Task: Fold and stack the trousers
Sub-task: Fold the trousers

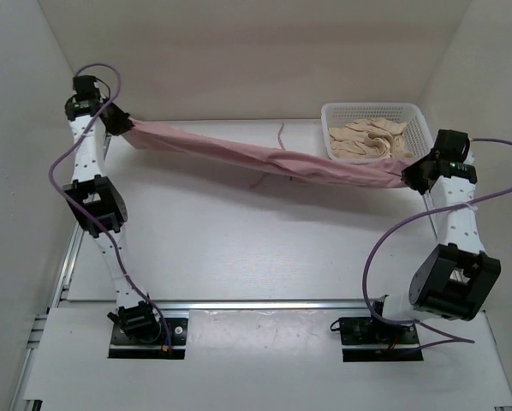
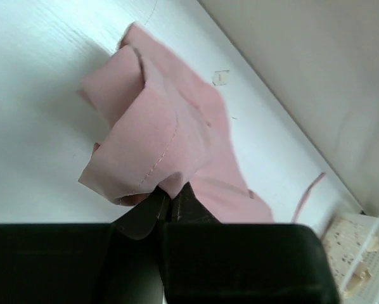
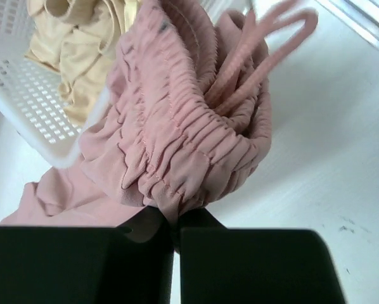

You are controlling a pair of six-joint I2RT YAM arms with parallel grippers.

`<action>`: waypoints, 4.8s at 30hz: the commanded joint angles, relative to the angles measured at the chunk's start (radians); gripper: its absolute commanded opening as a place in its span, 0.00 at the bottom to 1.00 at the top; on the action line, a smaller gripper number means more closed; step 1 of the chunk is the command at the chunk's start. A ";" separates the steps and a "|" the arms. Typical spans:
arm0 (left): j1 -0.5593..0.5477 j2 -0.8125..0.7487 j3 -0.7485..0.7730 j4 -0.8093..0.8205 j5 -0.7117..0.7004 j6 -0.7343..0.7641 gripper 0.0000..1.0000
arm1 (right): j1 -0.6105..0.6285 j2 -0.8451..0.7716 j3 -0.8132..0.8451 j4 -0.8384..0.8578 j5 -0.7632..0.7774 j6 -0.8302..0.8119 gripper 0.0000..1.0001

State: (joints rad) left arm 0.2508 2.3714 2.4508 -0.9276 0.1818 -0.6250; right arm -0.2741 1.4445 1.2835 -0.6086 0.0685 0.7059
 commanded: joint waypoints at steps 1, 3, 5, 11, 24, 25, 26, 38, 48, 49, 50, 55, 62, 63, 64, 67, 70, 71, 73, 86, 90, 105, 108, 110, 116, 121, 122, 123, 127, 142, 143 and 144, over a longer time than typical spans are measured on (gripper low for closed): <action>0.076 -0.216 -0.100 0.039 -0.059 0.015 0.10 | -0.013 -0.056 -0.053 -0.066 0.091 -0.025 0.00; 0.099 -0.309 -0.270 0.039 -0.096 0.027 0.10 | -0.013 -0.085 -0.108 -0.075 0.105 -0.014 0.00; 0.111 -0.386 -0.416 0.039 -0.126 0.027 0.10 | -0.037 -0.108 -0.189 -0.105 0.105 -0.003 0.00; 0.183 -0.653 -0.889 0.039 -0.196 0.051 0.55 | -0.100 -0.335 -0.400 -0.169 0.114 0.064 0.56; 0.271 -0.785 -1.015 -0.024 -0.148 0.162 1.00 | -0.100 -0.498 -0.270 -0.240 -0.047 -0.032 0.99; 0.271 -0.775 -1.056 -0.024 -0.104 0.134 1.00 | -0.100 -0.507 -0.260 -0.240 -0.064 -0.033 0.99; 0.271 -0.765 -1.085 0.002 -0.081 0.119 1.00 | -0.100 -0.498 -0.260 -0.240 -0.090 -0.046 0.99; 0.262 -0.511 -1.040 0.105 -0.151 0.044 0.91 | -0.100 -0.455 -0.211 -0.250 -0.286 -0.072 0.99; 0.271 -0.307 -0.969 0.105 -0.189 0.024 0.59 | -0.100 -0.455 -0.263 -0.241 -0.280 -0.062 0.99; 0.271 -0.298 -0.958 0.105 -0.189 0.024 0.47 | -0.100 -0.455 -0.263 -0.241 -0.271 -0.062 0.99; 0.271 -0.298 -0.946 0.105 -0.189 0.024 0.37 | -0.100 -0.455 -0.263 -0.241 -0.271 -0.062 0.99; 0.219 -0.382 -0.900 0.092 -0.231 0.068 0.10 | -0.100 -0.455 -0.263 -0.241 -0.271 -0.062 0.99; 0.093 -0.621 -0.782 0.003 -0.327 0.200 0.10 | -0.100 -0.464 -0.233 -0.250 -0.292 -0.062 0.99; 0.050 -0.650 -0.773 -0.008 -0.353 0.211 0.10 | -0.100 -0.475 -0.221 -0.250 -0.321 -0.049 0.99; 0.027 -0.705 -0.757 -0.008 -0.354 0.226 0.10 | -0.100 -0.475 -0.204 -0.250 -0.335 -0.049 0.99; -0.094 -0.776 -0.708 -0.033 -0.343 0.252 0.10 | -0.100 -0.484 -0.168 -0.250 -0.355 -0.039 0.99; -0.276 -0.797 -0.649 -0.092 -0.408 0.252 0.10 | -0.100 -0.484 -0.121 -0.261 -0.355 -0.049 0.99; -0.329 -0.798 -0.639 -0.106 -0.422 0.243 0.10 | -0.100 -0.484 -0.121 -0.261 -0.355 -0.049 0.99; -0.492 -0.808 -0.659 -0.116 -0.465 0.219 0.10 | -0.100 -0.484 -0.121 -0.261 -0.355 -0.060 0.99; -1.029 -0.744 -0.903 -0.105 -0.418 0.030 1.00 | -0.079 -0.484 -0.171 -0.243 -0.322 -0.088 0.99; -1.029 -0.706 -0.805 -0.125 -0.475 0.070 0.96 | -0.079 -0.493 -0.196 -0.234 -0.322 -0.088 0.99; -1.141 -0.158 -0.440 -0.257 -0.622 0.048 0.64 | -0.059 -0.521 -0.248 -0.223 -0.352 -0.115 0.99; -1.141 -0.126 -0.449 -0.257 -0.634 0.039 0.69 | -0.050 -0.521 -0.248 -0.223 -0.352 -0.115 0.99; -1.141 -0.117 -0.470 -0.257 -0.653 0.039 0.75 | -0.050 -0.521 -0.248 -0.223 -0.352 -0.115 0.99; -1.141 -0.080 -0.492 -0.257 -0.653 0.039 0.77 | -0.050 -0.521 -0.248 -0.223 -0.352 -0.115 0.99; -1.141 -0.047 -0.492 -0.257 -0.641 0.039 0.64 | -0.050 -0.521 -0.257 -0.223 -0.352 -0.115 0.99; -1.141 -0.047 -0.492 -0.257 -0.640 0.051 0.57 | -0.050 -0.521 -0.257 -0.223 -0.352 -0.115 0.99; -1.141 -0.038 -0.492 -0.257 -0.650 0.051 0.55 | -0.050 -0.521 -0.266 -0.223 -0.352 -0.124 0.99; -1.141 -0.047 -0.492 -0.257 -0.673 0.051 0.42 | -0.050 -0.521 -0.276 -0.223 -0.352 -0.125 0.99; -1.070 -0.368 -0.418 -0.370 -0.708 0.077 0.10 | -0.050 -0.521 -0.266 -0.232 -0.352 -0.134 0.99; -1.070 -0.391 -0.418 -0.370 -0.694 0.090 0.10 | -0.050 -0.521 -0.266 -0.232 -0.352 -0.134 0.99; -1.070 -0.434 -0.418 -0.370 -0.685 0.099 0.10 | -0.050 -0.521 -0.266 -0.232 -0.352 -0.134 0.99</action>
State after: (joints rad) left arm -0.8135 2.1048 1.9831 -1.2755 -0.4904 -0.5583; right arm -0.3267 0.9356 1.0107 -0.8581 -0.2649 0.5938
